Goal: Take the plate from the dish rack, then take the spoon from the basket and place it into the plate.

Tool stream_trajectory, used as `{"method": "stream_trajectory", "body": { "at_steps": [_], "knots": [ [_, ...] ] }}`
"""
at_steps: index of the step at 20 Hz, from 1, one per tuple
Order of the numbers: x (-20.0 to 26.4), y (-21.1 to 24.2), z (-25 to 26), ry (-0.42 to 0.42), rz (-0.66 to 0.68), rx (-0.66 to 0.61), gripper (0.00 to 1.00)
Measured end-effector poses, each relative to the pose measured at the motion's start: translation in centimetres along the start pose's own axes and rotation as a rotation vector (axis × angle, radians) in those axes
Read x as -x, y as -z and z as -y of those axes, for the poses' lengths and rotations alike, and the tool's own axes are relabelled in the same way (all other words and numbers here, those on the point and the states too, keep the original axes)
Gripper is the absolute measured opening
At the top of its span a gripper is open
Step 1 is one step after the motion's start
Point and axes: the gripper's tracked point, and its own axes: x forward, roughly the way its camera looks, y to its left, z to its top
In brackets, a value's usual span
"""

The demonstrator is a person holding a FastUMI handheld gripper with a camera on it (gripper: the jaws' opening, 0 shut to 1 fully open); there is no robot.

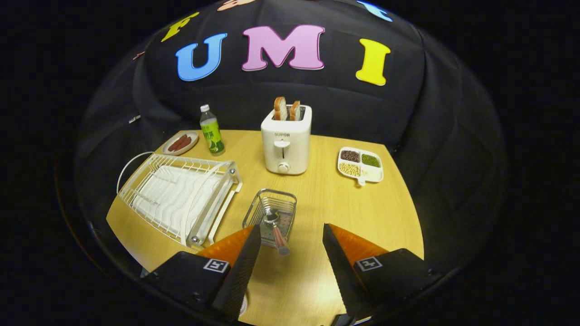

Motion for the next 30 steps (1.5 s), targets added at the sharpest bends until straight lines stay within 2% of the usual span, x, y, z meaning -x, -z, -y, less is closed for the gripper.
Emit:
{"method": "stream_trajectory", "body": {
  "at_steps": [3, 5, 6, 7, 8, 9, 10, 12, 15, 20, 24, 27, 30],
  "knots": [
    [-1.5, 1.3, -1.0, -0.034, -0.032, -0.029, 0.73],
    [-1.0, 1.6, -0.5, -0.043, -0.027, -0.038, 0.59],
    [-1.2, 1.6, -0.6, -0.048, -0.028, -0.053, 0.44],
    [-1.4, 1.6, -0.8, -0.058, -0.036, -0.075, 0.36],
    [-1.8, 1.6, -1.1, -0.077, -0.043, -0.104, 0.21],
    [-1.7, 1.6, -1.2, -0.08, -0.046, -0.127, 0.22],
    [-1.4, 1.7, -1.3, -0.085, -0.046, -0.138, 0.16],
    [-1.3, 1.2, -0.9, -0.063, -0.018, -0.134, 0.13],
    [-0.2, 0.3, -1.1, -0.06, 0.01, -0.171, 0.13],
    [3.2, -2.1, 0.0, -0.03, 0.069, -0.157, 0.12],
    [8.2, -5.0, -0.6, -0.067, 0.142, -0.195, 0.12],
    [11.8, -6.1, -3.3, -0.129, 0.166, -0.221, 0.12],
    [15.1, -4.0, -6.2, -0.207, 0.141, -0.225, 0.12]
  ]
}}
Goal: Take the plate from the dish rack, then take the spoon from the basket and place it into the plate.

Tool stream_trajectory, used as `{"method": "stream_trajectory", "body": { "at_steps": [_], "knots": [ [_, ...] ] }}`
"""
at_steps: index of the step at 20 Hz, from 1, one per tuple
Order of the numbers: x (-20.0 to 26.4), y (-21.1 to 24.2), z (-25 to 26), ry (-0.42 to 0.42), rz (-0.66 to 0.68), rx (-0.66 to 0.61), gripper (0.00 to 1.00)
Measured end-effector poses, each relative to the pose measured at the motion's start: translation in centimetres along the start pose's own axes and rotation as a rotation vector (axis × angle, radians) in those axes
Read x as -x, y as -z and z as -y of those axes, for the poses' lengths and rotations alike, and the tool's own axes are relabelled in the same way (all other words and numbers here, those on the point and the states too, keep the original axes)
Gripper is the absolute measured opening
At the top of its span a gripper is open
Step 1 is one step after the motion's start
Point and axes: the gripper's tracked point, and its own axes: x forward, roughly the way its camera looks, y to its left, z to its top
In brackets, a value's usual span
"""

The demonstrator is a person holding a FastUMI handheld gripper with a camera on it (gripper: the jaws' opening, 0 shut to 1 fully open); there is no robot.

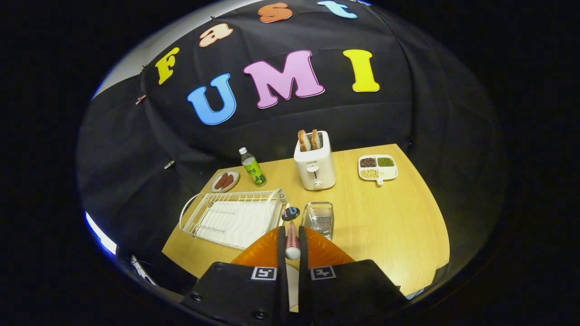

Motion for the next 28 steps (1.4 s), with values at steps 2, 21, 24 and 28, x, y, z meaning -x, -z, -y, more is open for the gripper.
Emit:
{"method": "stream_trajectory", "body": {
  "at_steps": [2, 21, 24, 28],
  "knots": [
    [1.1, 3.2, -1.4, -0.031, -0.069, 0.022, 0.12],
    [-4.2, 22.9, -1.8, 0.011, -0.414, 0.133, 0.22],
    [-4.3, 23.3, -1.5, 0.032, -0.421, 0.105, 0.39],
    [-4.3, 22.8, -1.0, 0.066, -0.41, 0.089, 1.0]
  ]
}}
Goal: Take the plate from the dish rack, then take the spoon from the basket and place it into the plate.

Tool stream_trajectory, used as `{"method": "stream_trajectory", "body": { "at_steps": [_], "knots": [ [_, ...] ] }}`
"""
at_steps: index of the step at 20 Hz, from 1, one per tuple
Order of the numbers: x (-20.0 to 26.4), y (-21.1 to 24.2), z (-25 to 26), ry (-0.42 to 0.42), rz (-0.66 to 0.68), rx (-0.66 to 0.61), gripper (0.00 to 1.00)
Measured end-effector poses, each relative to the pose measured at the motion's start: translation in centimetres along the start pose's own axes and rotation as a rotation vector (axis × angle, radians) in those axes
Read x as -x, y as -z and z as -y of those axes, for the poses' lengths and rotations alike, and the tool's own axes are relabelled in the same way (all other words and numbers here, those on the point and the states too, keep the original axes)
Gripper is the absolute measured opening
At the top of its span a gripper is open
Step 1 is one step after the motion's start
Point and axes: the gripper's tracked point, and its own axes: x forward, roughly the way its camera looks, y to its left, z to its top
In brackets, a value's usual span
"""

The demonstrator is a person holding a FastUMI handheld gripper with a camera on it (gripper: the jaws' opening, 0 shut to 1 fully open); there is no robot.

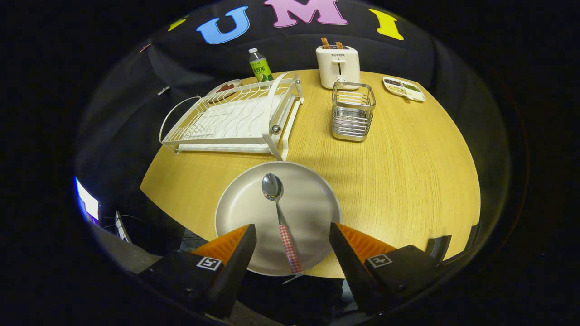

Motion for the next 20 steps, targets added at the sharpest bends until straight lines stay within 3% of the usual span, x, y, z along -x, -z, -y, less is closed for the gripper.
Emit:
{"method": "stream_trajectory", "body": {
  "at_steps": [10, 14, 20],
  "knots": [
    [1.0, -2.4, 0.6, 0.024, 0.053, -0.025, 0.99],
    [3.7, -8.7, 0.5, 0.028, 0.176, -0.028, 0.99],
    [12.4, -22.3, 1.3, 0.09, 0.489, 0.022, 0.99]
  ]
}}
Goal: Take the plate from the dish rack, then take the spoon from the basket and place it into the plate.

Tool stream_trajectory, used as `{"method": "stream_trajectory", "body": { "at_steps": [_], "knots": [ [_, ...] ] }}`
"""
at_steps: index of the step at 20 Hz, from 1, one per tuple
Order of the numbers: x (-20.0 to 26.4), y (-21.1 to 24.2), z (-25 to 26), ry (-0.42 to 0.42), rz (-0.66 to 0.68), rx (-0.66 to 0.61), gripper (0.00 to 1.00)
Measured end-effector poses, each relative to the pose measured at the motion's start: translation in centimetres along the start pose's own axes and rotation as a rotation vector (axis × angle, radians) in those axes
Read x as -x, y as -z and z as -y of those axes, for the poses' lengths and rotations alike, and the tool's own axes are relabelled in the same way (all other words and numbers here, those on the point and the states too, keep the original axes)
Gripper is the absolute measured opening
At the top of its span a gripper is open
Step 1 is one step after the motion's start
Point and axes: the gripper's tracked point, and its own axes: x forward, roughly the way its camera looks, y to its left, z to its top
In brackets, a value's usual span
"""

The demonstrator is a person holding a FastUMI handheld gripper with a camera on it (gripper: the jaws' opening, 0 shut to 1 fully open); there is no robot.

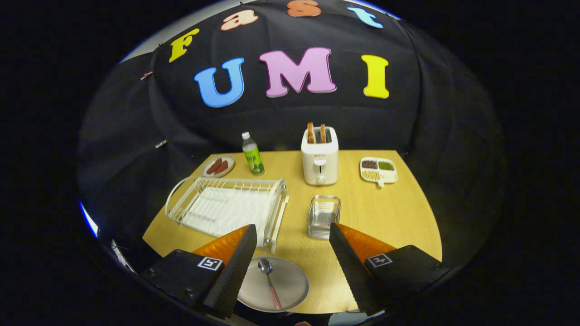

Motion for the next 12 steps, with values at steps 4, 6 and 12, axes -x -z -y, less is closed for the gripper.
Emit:
{"method": "stream_trajectory", "body": {
  "at_steps": [4, 6, 12],
  "knots": [
    [3.1, -9.1, 0.7, 0.047, 0.197, 0.048, 0.99],
    [4.9, -13.1, 0.8, 0.079, 0.293, 0.091, 0.99],
    [10.4, -21.3, 0.1, 0.167, 0.54, 0.167, 0.98]
  ]
}}
